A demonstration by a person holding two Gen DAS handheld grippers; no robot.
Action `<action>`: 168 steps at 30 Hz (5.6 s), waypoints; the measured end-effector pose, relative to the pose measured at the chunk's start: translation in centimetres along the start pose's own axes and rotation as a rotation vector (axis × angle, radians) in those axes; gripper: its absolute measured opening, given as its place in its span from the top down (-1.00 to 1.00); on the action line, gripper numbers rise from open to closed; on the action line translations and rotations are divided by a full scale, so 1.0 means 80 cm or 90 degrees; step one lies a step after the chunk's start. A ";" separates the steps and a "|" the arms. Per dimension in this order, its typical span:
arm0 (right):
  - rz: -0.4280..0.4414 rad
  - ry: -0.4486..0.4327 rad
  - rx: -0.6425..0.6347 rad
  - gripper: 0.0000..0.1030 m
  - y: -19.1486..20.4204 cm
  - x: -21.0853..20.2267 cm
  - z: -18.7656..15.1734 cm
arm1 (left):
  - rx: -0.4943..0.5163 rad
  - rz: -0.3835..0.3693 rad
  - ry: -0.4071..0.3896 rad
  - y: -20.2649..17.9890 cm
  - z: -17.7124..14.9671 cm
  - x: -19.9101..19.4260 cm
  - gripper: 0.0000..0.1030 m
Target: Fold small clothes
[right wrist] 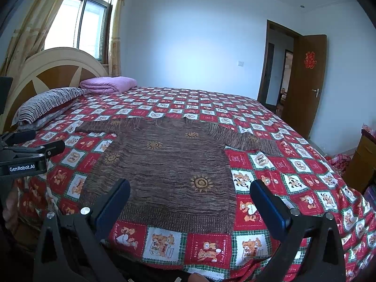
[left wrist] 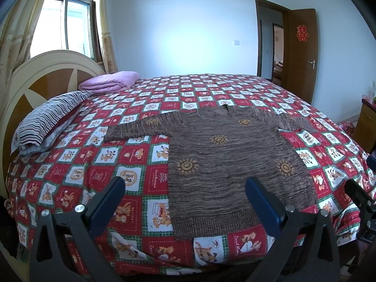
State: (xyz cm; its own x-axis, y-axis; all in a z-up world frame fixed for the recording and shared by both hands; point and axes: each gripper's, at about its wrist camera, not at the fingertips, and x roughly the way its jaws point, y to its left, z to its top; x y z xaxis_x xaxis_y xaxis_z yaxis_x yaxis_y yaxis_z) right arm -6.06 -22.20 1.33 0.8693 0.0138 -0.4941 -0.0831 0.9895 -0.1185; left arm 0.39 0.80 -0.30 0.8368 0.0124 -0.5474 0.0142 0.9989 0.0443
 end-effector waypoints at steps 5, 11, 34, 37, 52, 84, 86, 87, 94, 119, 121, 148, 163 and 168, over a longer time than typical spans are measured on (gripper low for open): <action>0.000 0.002 -0.001 -0.98 0.002 0.001 -0.001 | 0.000 0.001 0.000 0.000 0.000 0.000 -1.00; -0.001 0.002 -0.002 -0.98 0.002 0.002 -0.002 | -0.001 0.001 0.001 0.003 -0.003 0.000 -1.00; 0.003 0.005 -0.003 -0.98 0.004 0.005 -0.004 | -0.004 0.002 0.007 0.008 -0.013 0.010 -1.00; 0.006 0.008 -0.003 -0.98 0.005 0.007 -0.005 | -0.004 0.001 0.012 0.008 -0.017 0.013 -1.00; 0.037 0.009 -0.011 -0.98 0.005 0.011 -0.009 | -0.005 -0.001 0.035 0.003 -0.012 0.023 -1.00; -0.031 0.219 0.303 0.18 -0.309 0.338 0.027 | 0.015 0.068 0.136 0.007 0.077 0.326 -1.00; -0.045 0.219 0.325 0.20 -0.338 0.360 0.031 | 0.020 0.074 0.146 0.006 0.083 0.347 -1.00; -0.056 0.219 0.336 0.24 -0.354 0.374 0.034 | 0.024 0.079 0.148 0.005 0.087 0.357 -1.00; -0.096 0.219 0.366 0.33 -0.428 0.459 0.056 | 0.015 0.091 0.174 0.006 0.107 0.417 -1.00; -0.055 0.191 0.234 0.88 -0.372 0.477 0.179 | -0.037 0.043 0.245 0.015 0.089 0.472 -1.00; -0.045 0.174 0.212 0.88 -0.345 0.468 0.207 | -0.038 0.042 0.244 0.015 0.088 0.472 -1.00; 0.290 0.312 0.133 0.29 0.022 0.606 0.159 | -0.054 0.028 0.237 0.022 0.084 0.470 -1.00; 0.029 0.140 0.209 0.05 -0.224 0.501 0.077 | 0.023 -0.026 0.251 -0.077 0.166 0.464 -1.00; 0.049 0.170 0.288 -0.03 -0.245 0.515 0.049 | 0.014 -0.025 0.267 -0.111 0.164 0.501 -1.00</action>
State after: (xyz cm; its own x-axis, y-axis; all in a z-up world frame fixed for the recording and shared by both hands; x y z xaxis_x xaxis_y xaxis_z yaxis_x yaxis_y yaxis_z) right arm 33.30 -40.49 -13.34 0.7095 0.1101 -0.6961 0.1281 0.9511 0.2811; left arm 40.98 -8.20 -11.71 0.5398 -0.0044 -0.8418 0.0581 0.9978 0.0320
